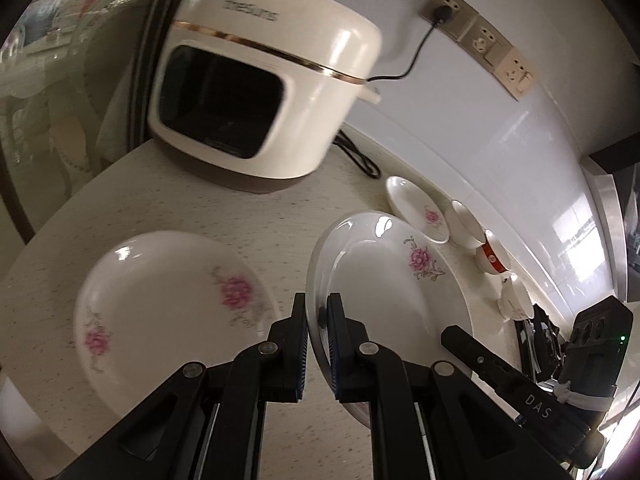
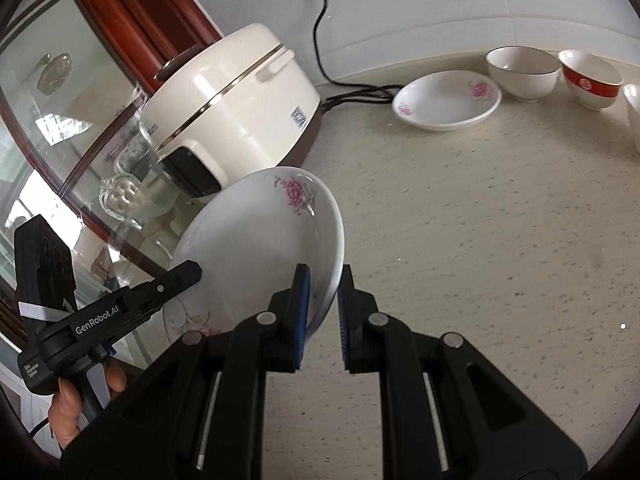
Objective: Organize plates and bowls
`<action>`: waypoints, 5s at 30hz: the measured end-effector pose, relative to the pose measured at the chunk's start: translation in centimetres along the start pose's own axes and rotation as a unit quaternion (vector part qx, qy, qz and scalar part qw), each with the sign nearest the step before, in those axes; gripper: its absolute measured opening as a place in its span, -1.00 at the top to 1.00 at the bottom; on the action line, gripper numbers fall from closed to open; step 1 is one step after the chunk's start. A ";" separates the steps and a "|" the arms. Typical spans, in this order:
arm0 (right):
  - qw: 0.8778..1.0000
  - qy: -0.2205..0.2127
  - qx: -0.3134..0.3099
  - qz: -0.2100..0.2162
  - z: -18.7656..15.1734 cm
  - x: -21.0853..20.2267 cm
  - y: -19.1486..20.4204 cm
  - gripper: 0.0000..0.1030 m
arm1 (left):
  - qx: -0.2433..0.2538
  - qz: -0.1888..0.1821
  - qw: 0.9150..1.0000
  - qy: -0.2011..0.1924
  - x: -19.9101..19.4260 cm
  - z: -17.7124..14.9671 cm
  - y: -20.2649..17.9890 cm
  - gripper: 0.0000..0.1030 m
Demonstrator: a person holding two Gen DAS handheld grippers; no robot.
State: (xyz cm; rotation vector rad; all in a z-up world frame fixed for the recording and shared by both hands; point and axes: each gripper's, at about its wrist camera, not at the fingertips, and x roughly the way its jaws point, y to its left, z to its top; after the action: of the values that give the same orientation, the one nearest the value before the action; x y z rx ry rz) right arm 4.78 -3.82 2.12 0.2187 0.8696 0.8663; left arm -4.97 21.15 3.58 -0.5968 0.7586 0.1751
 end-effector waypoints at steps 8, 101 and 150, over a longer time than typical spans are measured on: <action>0.999 0.030 -0.020 0.019 -0.3 2.1 2.4 0.66 | -0.013 0.034 0.999 -0.006 -1.5 0.2 2.4 0.81; 0.986 0.111 0.012 0.120 -3.6 9.8 4.9 0.66 | -0.086 0.033 0.995 0.032 -3.5 -1.4 13.5 0.59; 0.985 0.124 0.037 0.118 -2.8 9.8 4.1 0.62 | -0.115 0.028 0.993 0.030 -4.7 -1.9 17.5 0.58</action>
State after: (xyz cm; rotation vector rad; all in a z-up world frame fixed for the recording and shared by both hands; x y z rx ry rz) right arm 3.67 5.59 -3.31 0.2861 1.1251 1.0997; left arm -15.69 34.72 -2.03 -0.8016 0.8204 0.3004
